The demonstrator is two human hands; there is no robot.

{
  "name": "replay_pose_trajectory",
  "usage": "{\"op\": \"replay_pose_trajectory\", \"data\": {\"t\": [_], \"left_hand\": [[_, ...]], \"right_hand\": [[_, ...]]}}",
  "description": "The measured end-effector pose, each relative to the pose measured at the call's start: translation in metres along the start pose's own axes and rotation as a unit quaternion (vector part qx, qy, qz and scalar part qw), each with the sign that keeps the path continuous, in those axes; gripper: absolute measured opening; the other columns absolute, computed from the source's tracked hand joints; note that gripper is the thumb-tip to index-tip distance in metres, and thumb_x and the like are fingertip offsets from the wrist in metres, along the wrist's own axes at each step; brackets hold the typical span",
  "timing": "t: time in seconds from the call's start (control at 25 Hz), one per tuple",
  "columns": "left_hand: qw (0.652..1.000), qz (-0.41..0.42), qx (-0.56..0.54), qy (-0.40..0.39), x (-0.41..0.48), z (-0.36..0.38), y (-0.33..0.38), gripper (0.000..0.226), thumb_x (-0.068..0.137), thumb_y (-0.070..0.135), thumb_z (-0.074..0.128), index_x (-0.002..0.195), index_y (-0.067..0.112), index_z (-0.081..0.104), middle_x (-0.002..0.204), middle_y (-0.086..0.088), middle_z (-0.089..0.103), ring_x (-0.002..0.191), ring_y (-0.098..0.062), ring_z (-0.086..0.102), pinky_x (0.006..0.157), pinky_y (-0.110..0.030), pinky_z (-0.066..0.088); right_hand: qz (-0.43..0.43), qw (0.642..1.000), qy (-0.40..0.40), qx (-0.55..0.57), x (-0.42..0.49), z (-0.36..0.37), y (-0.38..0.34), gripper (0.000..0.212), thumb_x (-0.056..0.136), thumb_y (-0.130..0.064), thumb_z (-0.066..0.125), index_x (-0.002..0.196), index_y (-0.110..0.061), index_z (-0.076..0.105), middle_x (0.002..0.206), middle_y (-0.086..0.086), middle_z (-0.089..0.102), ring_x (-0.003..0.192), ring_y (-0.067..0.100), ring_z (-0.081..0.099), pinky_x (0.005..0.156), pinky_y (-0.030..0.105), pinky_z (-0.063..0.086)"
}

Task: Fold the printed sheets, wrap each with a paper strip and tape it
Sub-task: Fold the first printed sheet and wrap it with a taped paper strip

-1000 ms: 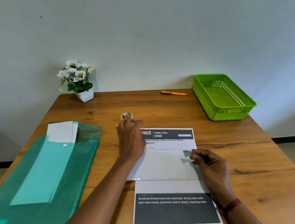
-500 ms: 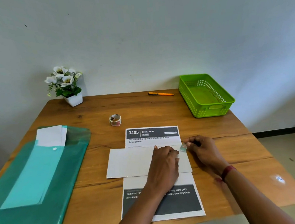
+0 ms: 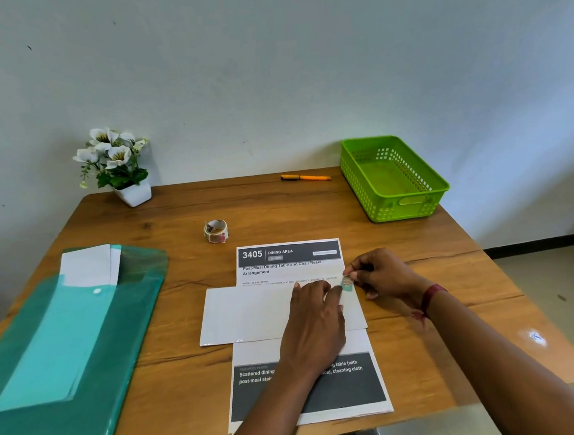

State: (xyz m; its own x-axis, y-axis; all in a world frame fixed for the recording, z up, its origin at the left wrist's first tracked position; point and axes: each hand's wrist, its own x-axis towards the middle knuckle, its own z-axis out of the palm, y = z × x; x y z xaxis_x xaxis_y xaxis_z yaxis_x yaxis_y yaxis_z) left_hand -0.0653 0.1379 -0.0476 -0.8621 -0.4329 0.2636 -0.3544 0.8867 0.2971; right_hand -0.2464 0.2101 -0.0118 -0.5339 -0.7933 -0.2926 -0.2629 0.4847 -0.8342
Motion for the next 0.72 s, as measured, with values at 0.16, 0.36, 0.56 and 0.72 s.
{"op": "replay_pose_trajectory", "data": {"t": [0.16, 0.36, 0.56, 0.72], "left_hand": [[1.000, 0.006, 0.009, 0.009, 0.000, 0.000, -0.001, 0.041, 0.094, 0.020, 0.048, 0.134, 0.018, 0.054, 0.117, -0.005, 0.054, 0.111, -0.025, 0.048, 0.106, -0.048, 0.039], [1.000, 0.005, 0.020, -0.001, 0.000, 0.001, 0.000, 0.047, 0.092, 0.019, 0.047, 0.138, 0.019, 0.054, 0.122, -0.007, 0.055, 0.115, -0.028, 0.049, 0.110, -0.051, 0.035], [1.000, 0.001, 0.022, -0.011, 0.000, 0.002, -0.001, 0.047, 0.093, 0.018, 0.048, 0.140, 0.020, 0.051, 0.125, -0.007, 0.053, 0.121, -0.027, 0.048, 0.114, -0.052, 0.030], [0.999, 0.005, 0.028, -0.016, 0.001, 0.001, -0.001, 0.050, 0.092, 0.019, 0.048, 0.141, 0.021, 0.050, 0.127, -0.007, 0.052, 0.121, -0.027, 0.046, 0.114, -0.052, 0.030]], "right_hand": [[0.020, 1.000, -0.021, -0.011, 0.001, -0.003, -0.007, 0.013, 0.096, -0.005, 0.061, 0.096, -0.005, 0.074, 0.072, 0.007, 0.066, 0.055, 0.015, 0.056, 0.052, 0.026, 0.055], [0.022, 0.998, -0.035, -0.037, 0.002, -0.003, -0.012, 0.015, 0.095, -0.003, 0.060, 0.093, -0.007, 0.074, 0.060, -0.002, 0.066, 0.042, 0.007, 0.055, 0.045, 0.022, 0.049], [0.031, 0.997, -0.049, -0.052, 0.003, -0.005, -0.016, 0.015, 0.096, -0.003, 0.059, 0.096, -0.007, 0.073, 0.066, 0.001, 0.068, 0.044, 0.009, 0.055, 0.047, 0.023, 0.051], [0.027, 0.996, -0.039, -0.070, 0.002, -0.003, -0.017, 0.016, 0.095, -0.003, 0.060, 0.092, -0.010, 0.074, 0.068, -0.001, 0.068, 0.041, 0.005, 0.056, 0.046, 0.022, 0.049]]}}
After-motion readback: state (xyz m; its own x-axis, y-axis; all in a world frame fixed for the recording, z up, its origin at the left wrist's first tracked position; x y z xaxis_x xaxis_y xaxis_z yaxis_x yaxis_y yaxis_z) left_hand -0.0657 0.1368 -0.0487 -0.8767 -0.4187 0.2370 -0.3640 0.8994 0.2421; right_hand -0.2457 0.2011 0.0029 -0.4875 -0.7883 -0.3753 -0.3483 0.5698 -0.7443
